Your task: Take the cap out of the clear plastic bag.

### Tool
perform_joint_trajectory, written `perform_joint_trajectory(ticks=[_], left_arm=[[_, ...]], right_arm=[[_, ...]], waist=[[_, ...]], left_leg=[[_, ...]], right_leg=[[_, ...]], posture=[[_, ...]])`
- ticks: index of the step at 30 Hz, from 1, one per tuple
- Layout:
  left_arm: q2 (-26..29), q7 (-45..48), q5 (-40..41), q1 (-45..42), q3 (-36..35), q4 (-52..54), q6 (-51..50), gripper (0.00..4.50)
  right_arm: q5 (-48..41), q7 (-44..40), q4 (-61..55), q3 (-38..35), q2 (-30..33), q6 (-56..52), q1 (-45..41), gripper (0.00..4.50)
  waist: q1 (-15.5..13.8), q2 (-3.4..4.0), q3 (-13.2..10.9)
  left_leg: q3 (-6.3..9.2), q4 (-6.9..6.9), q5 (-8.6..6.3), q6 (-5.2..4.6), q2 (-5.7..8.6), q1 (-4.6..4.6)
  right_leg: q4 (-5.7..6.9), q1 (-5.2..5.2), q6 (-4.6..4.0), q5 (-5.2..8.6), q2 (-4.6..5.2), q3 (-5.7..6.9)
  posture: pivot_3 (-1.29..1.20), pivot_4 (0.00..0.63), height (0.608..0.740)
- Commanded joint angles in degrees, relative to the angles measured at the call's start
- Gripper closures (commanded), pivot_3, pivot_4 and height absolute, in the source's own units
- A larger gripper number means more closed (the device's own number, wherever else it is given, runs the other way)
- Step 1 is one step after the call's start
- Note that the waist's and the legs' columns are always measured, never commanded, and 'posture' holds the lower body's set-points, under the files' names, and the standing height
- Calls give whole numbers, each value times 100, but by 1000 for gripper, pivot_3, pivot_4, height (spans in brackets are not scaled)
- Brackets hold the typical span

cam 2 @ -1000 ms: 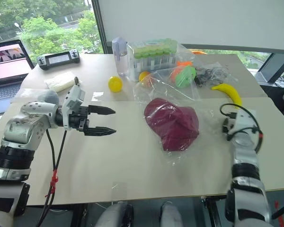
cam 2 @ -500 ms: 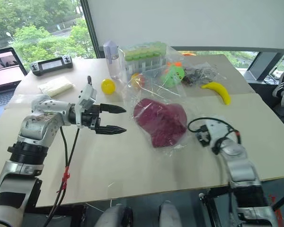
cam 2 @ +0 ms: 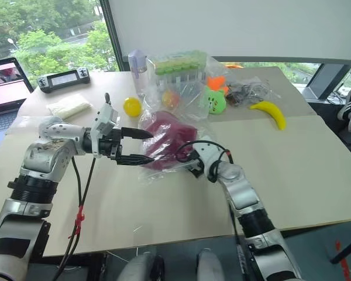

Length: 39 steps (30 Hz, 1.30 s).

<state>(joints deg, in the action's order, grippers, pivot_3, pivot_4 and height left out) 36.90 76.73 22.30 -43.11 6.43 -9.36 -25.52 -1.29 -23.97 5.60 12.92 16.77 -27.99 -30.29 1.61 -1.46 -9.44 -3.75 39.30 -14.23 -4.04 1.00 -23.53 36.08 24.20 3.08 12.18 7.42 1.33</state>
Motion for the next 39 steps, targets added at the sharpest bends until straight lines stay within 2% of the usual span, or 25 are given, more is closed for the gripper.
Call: perform_joint_trajectory(ticks=[1, 5, 7, 10, 13, 19, 24, 28, 39], left_arm=[[67, 58, -267, -22, 171, 164, 380, 0], [-58, 113, -970, 247, 804, 323, 1374, 0], [-165, 26, -917, 218, 803, 537, 1302, 0], [-226, -111, -832, 80, 721, 908, 1142, 0], [-267, -212, -800, 23, 736, 1311, 1030, 0], [-338, -496, -970, 531, 895, 1926, 1307, 0], [-116, -554, -892, 781, 722, 2407, 1321, 0], [60, -553, -799, 938, 639, 2592, 1293, 0], [510, -639, -554, 1505, 447, 3187, 1024, 0]], right_arm=[[-10, -229, -413, -129, 268, -131, 160, 6], [-473, -677, -1522, -309, 642, -1126, 603, 6], [-837, -1123, -2437, -310, 1030, -1621, 943, 6], [-1348, -1402, -3533, -760, 1565, -2272, 1355, 6], [-1564, -1396, -4009, -1256, 1927, -2535, 1453, 6], [-1487, -1047, -3947, -1364, 1939, -2495, 1298, 6], [-927, -720, -3815, -810, 2088, -2121, 1480, 6], [-836, -735, -3683, -594, 2154, -2096, 1616, 6], [-334, -393, -2464, -558, 1773, -1131, 1140, 6]], waist=[[-60, 0, 0], [-109, 1, 1], [-118, 0, 0], [-133, 0, 0], [-124, 0, 0], [-107, 0, 0], [-111, 0, 0], [-110, 0, 0], [-97, 0, 0]], left_leg=[[0, 0, 2, 3, 1, -2], [-1, 0, 5, 9, 1, -10], [0, 0, 7, 13, 1, -25], [13, 14, 0, 2, 1, -59], [21, 41, -18, -20, -1, -73], [20, 55, -28, -35, 1, -45], [22, 58, -22, -26, 2, -45], [21, 59, -23, -27, 2, -45], [21, 58, -22, -25, 2, -43]], right_leg=[[0, 0, 1, 0, 0, 1], [-10, -1, 4, 2, 0, 4], [-21, 5, 6, 2, 1, 7], [-32, 19, 12, 6, 2, 22], [-29, 16, 16, 7, 2, 30], [-34, -2, 22, 4, 5, 17], [-19, 3, 17, 3, 5, 17], [-21, 2, 18, 3, 5, 16], [-21, 2, 18, 4, 4, 17]], posture=[[0, 150, 740], [0, 150, 740], [0, 150, 740], [0, 150, 740], [0, 150, 740], [0, 150, 740], [0, 150, 740], [0, 150, 740], [0, 150, 740]])
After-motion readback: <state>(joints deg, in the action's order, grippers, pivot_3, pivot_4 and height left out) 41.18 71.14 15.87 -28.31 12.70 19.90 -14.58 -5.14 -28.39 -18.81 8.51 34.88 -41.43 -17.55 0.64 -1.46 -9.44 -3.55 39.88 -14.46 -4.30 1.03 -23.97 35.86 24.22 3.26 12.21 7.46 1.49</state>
